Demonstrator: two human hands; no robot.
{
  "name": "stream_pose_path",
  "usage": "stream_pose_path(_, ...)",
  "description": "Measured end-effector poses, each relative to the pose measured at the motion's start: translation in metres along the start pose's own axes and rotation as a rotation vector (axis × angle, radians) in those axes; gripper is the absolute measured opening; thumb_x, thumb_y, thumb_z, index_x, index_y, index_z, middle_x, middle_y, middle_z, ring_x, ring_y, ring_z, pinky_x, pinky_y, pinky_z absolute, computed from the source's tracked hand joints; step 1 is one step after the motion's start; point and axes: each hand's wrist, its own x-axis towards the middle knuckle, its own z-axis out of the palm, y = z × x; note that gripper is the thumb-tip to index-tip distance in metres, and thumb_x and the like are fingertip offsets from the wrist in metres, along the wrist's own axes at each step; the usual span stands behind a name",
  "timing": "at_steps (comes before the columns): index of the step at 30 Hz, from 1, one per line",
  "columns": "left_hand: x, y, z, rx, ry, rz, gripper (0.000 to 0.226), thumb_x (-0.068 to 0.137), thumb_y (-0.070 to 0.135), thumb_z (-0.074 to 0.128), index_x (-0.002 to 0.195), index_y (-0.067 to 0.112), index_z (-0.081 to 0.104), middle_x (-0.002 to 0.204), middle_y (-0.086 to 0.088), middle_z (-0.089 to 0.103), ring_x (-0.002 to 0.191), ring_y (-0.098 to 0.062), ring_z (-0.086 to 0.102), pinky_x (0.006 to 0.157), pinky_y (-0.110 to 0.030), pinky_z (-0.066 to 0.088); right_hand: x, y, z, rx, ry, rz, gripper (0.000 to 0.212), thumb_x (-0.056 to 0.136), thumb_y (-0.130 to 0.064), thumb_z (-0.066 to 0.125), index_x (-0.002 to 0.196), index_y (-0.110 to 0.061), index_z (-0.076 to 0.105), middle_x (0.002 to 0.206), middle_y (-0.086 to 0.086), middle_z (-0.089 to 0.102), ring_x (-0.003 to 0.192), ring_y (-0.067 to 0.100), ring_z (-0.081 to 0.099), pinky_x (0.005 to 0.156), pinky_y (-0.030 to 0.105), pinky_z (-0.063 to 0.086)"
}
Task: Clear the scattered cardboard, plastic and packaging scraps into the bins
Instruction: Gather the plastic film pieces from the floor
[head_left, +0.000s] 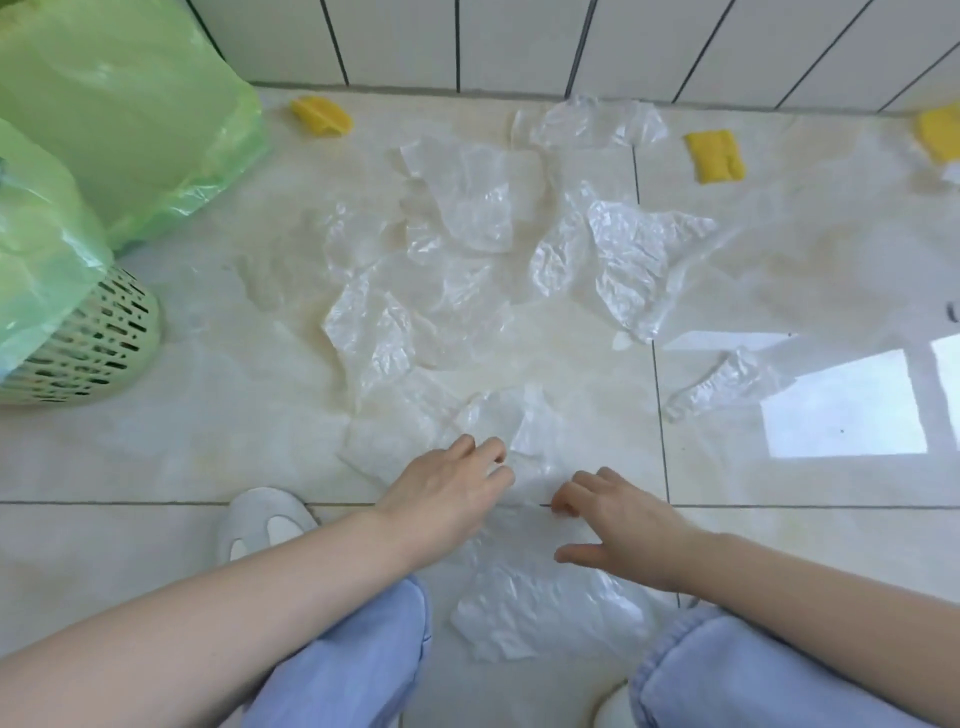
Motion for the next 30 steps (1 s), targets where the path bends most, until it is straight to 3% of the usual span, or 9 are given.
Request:
stream_pose_path(2,0.002,0.008,0.011,0.083,-0.048,0.051,0.051,0.039,0.008,0.078,0.087,0.019,0.063,0.096,0.0,0.06,0.071,-0.021,0.056,0.043,-0.026,0.039,-0.004,-0.001,0.011,0.029,0.043,0.014,0.059,0.079,-0.063,0.057,0.122,-0.023,0.045,0.116,-0.006,0.047,0.106,0.017,0.045,0.087,0.03,0.044)
stream_pose_path(5,0.003,0.017,0.02,0.124,-0.047,0.123,0.059,0.043,0.011,0.079,0.099,0.022,0.067,0.102,0.003,0.063,0.074,-0.02,0.058,0.049,-0.027,0.039,-0.007,-0.006,0.027,-0.083,0.055,-0.012,0.065,0.064,-0.063,0.07,0.109,-0.02,0.051,0.104,-0.002,0.05,0.092,0.022,0.05,0.073,0.033,0.05)
stream_pose_path(7,0.006,0.017,0.023,0.116,-0.014,0.136,0.059,0.048,0.013,0.078,0.105,0.023,0.067,0.106,0.003,0.064,0.076,-0.019,0.059,0.051,-0.027,0.041,-0.006,-0.006,0.034,-0.184,0.078,-0.03,0.061,0.051,-0.057,0.08,0.091,-0.018,0.055,0.09,0.001,0.054,0.076,0.022,0.053,0.056,0.033,0.052)
stream_pose_path(9,0.009,0.015,0.025,0.11,-0.006,0.13,0.062,0.047,0.015,0.081,0.106,0.024,0.066,0.104,0.005,0.064,0.076,-0.019,0.059,0.053,-0.027,0.044,-0.001,-0.001,0.035,-0.162,0.131,-0.057,0.047,0.051,-0.047,0.083,0.077,-0.018,0.055,0.082,0.001,0.054,0.069,0.022,0.054,0.05,0.033,0.052)
stream_pose_path(14,0.012,0.004,0.03,-0.01,0.011,0.08,0.069,0.049,0.017,0.084,0.111,0.023,0.057,0.097,0.005,0.057,0.078,-0.019,0.056,0.056,-0.029,0.051,0.006,0.013,0.018,0.063,0.134,-0.057,0.015,0.087,-0.026,0.059,0.09,-0.013,0.052,0.101,0.004,0.048,0.091,0.022,0.05,0.072,0.032,0.043)
stream_pose_path(18,0.013,-0.01,0.031,-0.228,0.026,0.016,0.053,0.069,0.017,0.078,0.117,0.021,0.055,0.098,0.003,0.059,0.087,-0.019,0.061,0.06,-0.025,0.052,0.006,0.022,0.009,0.184,0.168,-0.019,0.006,0.089,-0.016,0.052,0.093,-0.012,0.052,0.094,0.002,0.05,0.082,0.026,0.054,0.068,0.03,0.039)
stream_pose_path(21,0.015,-0.016,0.033,-0.221,0.064,0.041,0.046,0.06,0.004,0.078,0.099,0.021,0.059,0.082,0.006,0.058,0.077,-0.017,0.061,0.052,-0.02,0.046,0.004,0.026,0.005,0.272,0.23,-0.003,0.014,0.089,-0.007,0.046,0.099,-0.012,0.055,0.091,-0.001,0.055,0.081,0.022,0.055,0.068,0.024,0.037)
stream_pose_path(24,0.016,-0.017,0.022,-0.249,0.129,0.065,0.011,0.074,0.01,0.056,0.081,0.017,0.06,0.077,0.003,0.053,0.073,-0.018,0.053,0.06,-0.024,0.042,0.001,0.031,-0.005,0.336,0.289,0.023,0.021,0.084,0.0,0.046,0.094,-0.012,0.06,0.085,-0.003,0.058,0.078,0.017,0.055,0.067,0.021,0.039)
stream_pose_path(30,0.023,-0.015,-0.02,-0.581,0.262,-0.231,0.027,0.076,0.032,0.037,0.077,0.013,0.057,0.081,0.006,0.049,0.074,-0.015,0.053,0.069,-0.03,0.044,-0.006,0.046,-0.03,0.416,0.445,0.083,0.022,0.083,0.005,0.042,0.079,-0.013,0.055,0.07,-0.008,0.049,0.065,0.004,0.045,0.06,0.018,0.034)
